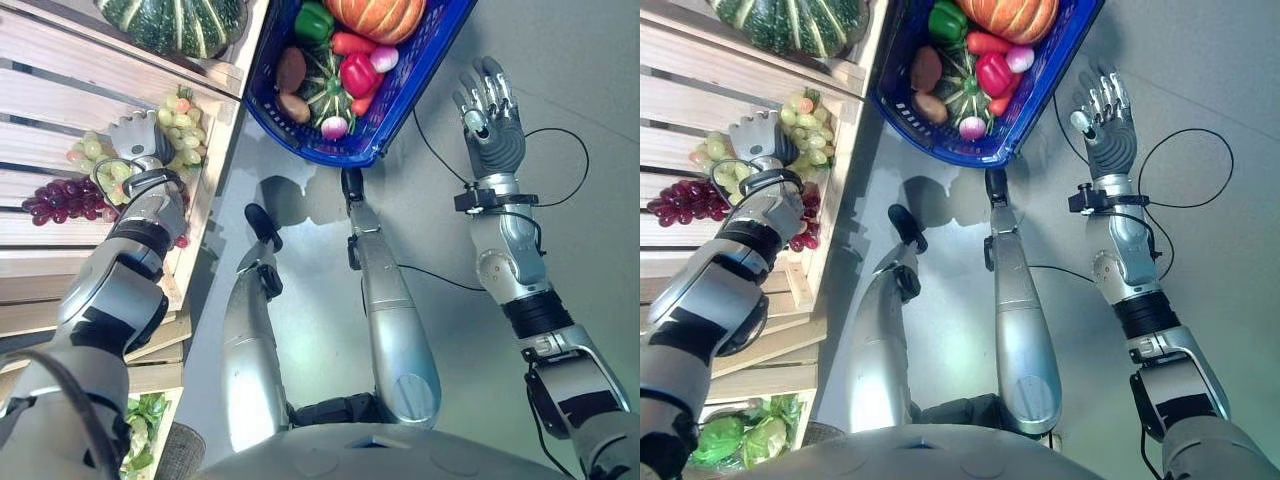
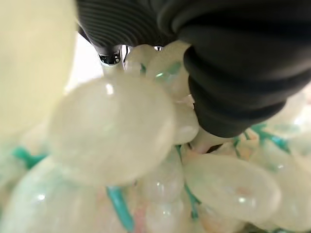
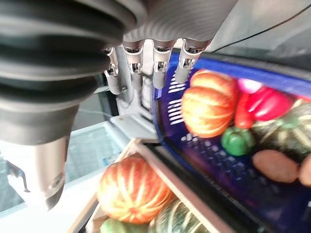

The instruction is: Pick up fruits and vegetables into the basket

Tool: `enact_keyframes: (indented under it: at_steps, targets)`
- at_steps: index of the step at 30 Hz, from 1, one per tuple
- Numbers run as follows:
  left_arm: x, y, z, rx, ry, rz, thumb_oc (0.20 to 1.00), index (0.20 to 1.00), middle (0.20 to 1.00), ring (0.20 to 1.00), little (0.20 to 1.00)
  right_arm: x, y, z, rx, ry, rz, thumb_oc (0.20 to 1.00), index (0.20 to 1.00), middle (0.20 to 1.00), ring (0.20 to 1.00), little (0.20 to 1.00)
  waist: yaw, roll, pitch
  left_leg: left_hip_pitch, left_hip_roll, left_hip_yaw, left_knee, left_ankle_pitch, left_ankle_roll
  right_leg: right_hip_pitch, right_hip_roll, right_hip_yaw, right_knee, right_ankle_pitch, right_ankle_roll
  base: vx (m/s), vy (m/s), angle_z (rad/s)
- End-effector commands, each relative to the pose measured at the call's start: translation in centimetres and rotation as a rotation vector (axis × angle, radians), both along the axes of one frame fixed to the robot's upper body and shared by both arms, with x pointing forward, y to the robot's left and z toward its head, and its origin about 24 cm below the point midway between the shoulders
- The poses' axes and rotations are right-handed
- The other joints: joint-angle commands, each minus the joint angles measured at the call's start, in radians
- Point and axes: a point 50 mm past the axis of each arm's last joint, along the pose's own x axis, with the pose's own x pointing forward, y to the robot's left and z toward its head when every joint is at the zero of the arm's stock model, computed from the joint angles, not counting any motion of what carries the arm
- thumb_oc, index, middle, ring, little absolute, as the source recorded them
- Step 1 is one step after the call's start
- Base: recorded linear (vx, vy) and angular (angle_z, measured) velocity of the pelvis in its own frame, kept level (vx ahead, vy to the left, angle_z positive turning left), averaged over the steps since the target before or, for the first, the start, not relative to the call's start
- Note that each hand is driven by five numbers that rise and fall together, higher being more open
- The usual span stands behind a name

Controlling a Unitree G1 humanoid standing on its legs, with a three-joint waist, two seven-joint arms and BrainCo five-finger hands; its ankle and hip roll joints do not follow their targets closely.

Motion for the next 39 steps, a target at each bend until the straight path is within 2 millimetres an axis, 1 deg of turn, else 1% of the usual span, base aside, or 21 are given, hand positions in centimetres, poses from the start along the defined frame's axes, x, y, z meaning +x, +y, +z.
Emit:
enact_keyframes:
  at_steps: [1,2,4,6,7,9,11,14,17,22,24,27,30,31,34,36,39]
  targets:
    - [-1.4,1.9,-0.8,-0.166,-0.1,0.022,0.2,0.2,0.2,0.2,0.2,-1.9,0.3,1.0,-0.017,-0.097,-0.014,1.0,1.0,1.0,1.0,1.0,0.027,-0.014,-0.021,0.013,-0.042,-0.051,-0.053,0.072,-0.022,0.05,0.057,-0.037,0.042,-0.053,0.006,0.0,0.0,0.0]
    - [-1.4,1.8,-0.8,-0.186,-0.111,0.01,0.2,0.2,0.2,0.2,0.2,-1.9,0.3,1.0,-0.02,-0.095,-0.018,1.0,1.0,1.0,1.0,1.0,0.029,-0.013,-0.021,0.018,-0.043,-0.051,-0.055,0.072,-0.022,0.055,0.056,-0.039,0.04,-0.053,0.006,0.0,0.0,0.0]
    - [-1.6,1.1,-0.9,-0.307,-0.165,-0.076,0.2,0.2,0.2,0.2,0.2,-2.3,-0.1,0.7,-0.064,-0.077,-0.062,1.0,1.0,1.0,1.0,1.0,0.043,-0.009,-0.021,0.056,-0.047,-0.053,-0.067,0.072,-0.02,0.094,0.049,-0.049,0.034,-0.058,0.005,0.02,0.009,0.01]
    - [-1.8,0.7,-0.8,-0.353,-0.192,-0.117,0.2,0.2,0.2,0.2,0.2,-2.4,-0.3,0.6,-0.098,-0.065,-0.099,1.0,1.0,1.0,1.0,1.0,0.049,-0.007,-0.021,0.076,-0.049,-0.052,-0.076,0.073,-0.019,0.116,0.047,-0.054,0.028,-0.059,0.005,0.0,0.0,0.0]
    - [-2.0,0.2,-0.2,-0.432,-0.248,-0.192,0.2,0.2,0.2,0.2,0.2,-2.4,-0.7,0.5,-0.143,-0.039,-0.162,1.0,1.0,1.0,1.0,1.0,0.06,-0.006,-0.021,0.101,-0.052,-0.051,-0.087,0.073,-0.016,0.145,0.043,-0.064,0.02,-0.061,0.004,0.0,0.0,0.0]
    - [-2.2,-0.4,0.4,-0.493,-0.299,-0.27,0.2,0.2,0.2,0.2,0.2,-2.4,-0.9,0.5,-0.19,-0.028,-0.195,1.0,1.0,1.0,1.0,1.0,0.071,-0.007,-0.021,0.121,-0.055,-0.054,-0.095,0.072,-0.013,0.171,0.041,-0.072,0.013,-0.063,0.004,0.01,-0.021,0.07]
    - [-2.7,-0.8,1.7,-0.545,-0.363,-0.351,0.2,0.2,0.2,0.2,0.2,-2.5,-1.2,0.6,-0.233,-0.019,-0.248,1.0,1.0,1.0,1.0,1.0,0.083,-0.009,-0.021,0.142,-0.058,-0.058,-0.099,0.07,-0.008,0.196,0.039,-0.078,0.012,-0.066,0.004,0.01,-0.039,0.11]
    - [-3.3,-1.6,4.5,-0.571,-0.465,-0.49,0.2,0.2,0.2,0.2,0.2,-2.3,-1.0,1.3,-0.272,-0.005,-0.251,1.0,1.0,1.0,1.0,1.0,0.099,-0.013,-0.021,0.175,-0.061,-0.061,-0.104,0.063,-0.003,0.234,0.038,-0.087,0.008,-0.074,0.002,0.01,-0.022,0.03]
    - [-4.0,-2.5,6.6,-0.603,-0.54,-0.604,0.2,0.2,0.2,0.2,0.2,-1.9,-0.5,1.8,-0.293,0.013,-0.246,1.0,1.0,1.0,1.0,1.0,0.113,-0.013,-0.028,0.2,-0.066,-0.066,-0.108,0.059,0.003,0.26,0.041,-0.089,0.01,-0.082,-0.003,0.02,-0.021,0.06]
    - [-4.7,-4.3,9.6,-0.632,-0.63,-0.759,0.2,0.2,0.2,0.2,0.2,-0.9,1.3,2.5,-0.316,0.037,-0.199,1.0,1.0,1.0,1.0,1.0,0.13,-0.013,-0.046,0.234,-0.068,-0.069,-0.107,0.053,0.01,0.294,0.041,-0.092,0.018,-0.097,-0.008,0.03,-0.019,0.07]
    - [-4.9,-5.2,10.7,-0.644,-0.654,-0.827,0.2,0.2,0.2,0.2,0.2,-0.5,2.4,3.0,-0.339,0.043,-0.172,1.0,1.0,1.0,1.0,1.0,0.137,-0.013,-0.055,0.259,-0.07,-0.069,-0.118,0.054,0.012,0.318,0.039,-0.095,0.011,-0.099,-0.008,0.04,-0.014,0.01]
    - [-5.3,-6.5,11.9,-0.63,-0.676,-0.907,0.2,0.2,0.2,0.2,0.2,0.0,3.7,3.5,-0.346,0.066,-0.125,1.0,1.0,1.0,1.0,1.0,0.144,-0.014,-0.062,0.278,-0.071,-0.067,-0.123,0.053,0.015,0.337,0.037,-0.096,0.008,-0.101,-0.009,0.02,-0.012,0.01]
    - [-5.6,-7.9,13.2,-0.618,-0.691,-0.997,0.2,0.2,0.2,0.2,0.2,0.5,5.2,3.6,-0.318,0.127,-0.038,1.0,1.0,1.0,1.0,1.0,0.153,-0.015,-0.071,0.296,-0.072,-0.067,-0.121,0.048,0.018,0.355,0.036,-0.097,0.01,-0.108,-0.014,0.04,-0.026,0.0]
    - [-5.8,-8.5,13.8,-0.618,-0.691,-1.045,0.2,0.2,0.2,0.2,0.2,0.6,6.2,3.6,-0.318,0.138,0.004,1.0,1.0,1.0,1.0,1.0,0.157,-0.016,-0.076,0.305,-0.073,-0.067,-0.119,0.045,0.019,0.365,0.034,-0.099,0.01,-0.111,-0.016,0.05,-0.025,0.01]
    - [-6.0,-9.7,14.6,-0.657,-0.677,-1.124,0.2,0.2,0.2,0.2,0.2,0.7,7.7,3.8,-0.336,0.145,0.044,1.0,1.0,1.0,1.0,1.0,0.161,-0.017,-0.083,0.315,-0.074,-0.069,-0.116,0.043,0.02,0.376,0.035,-0.098,0.011,-0.114,-0.019,0.05,-0.016,0.01]
    - [-6.2,-11.0,15.2,-0.711,-0.655,-1.218,0.2,0.2,0.2,0.2,0.2,1.0,9.0,4.0,-0.355,0.159,0.085,1.0,1.0,1.0,1.0,1.0,0.164,-0.017,-0.089,0.334,-0.076,-0.07,-0.119,0.04,0.024,0.395,0.033,-0.099,0.006,-0.116,-0.022,0.06,-0.005,0.0]
    - [-6.4,-11.9,15.7,-0.718,-0.626,-1.278,0.2,0.2,0.2,0.2,0.2,1.0,10.1,4.2,-0.336,0.175,0.161,1.0,1.0,1.0,1.0,1.0,0.169,-0.016,-0.092,0.342,-0.076,-0.07,-0.123,0.044,0.026,0.403,0.032,-0.102,0.0,-0.112,-0.025,0.03,-0.008,0.01]
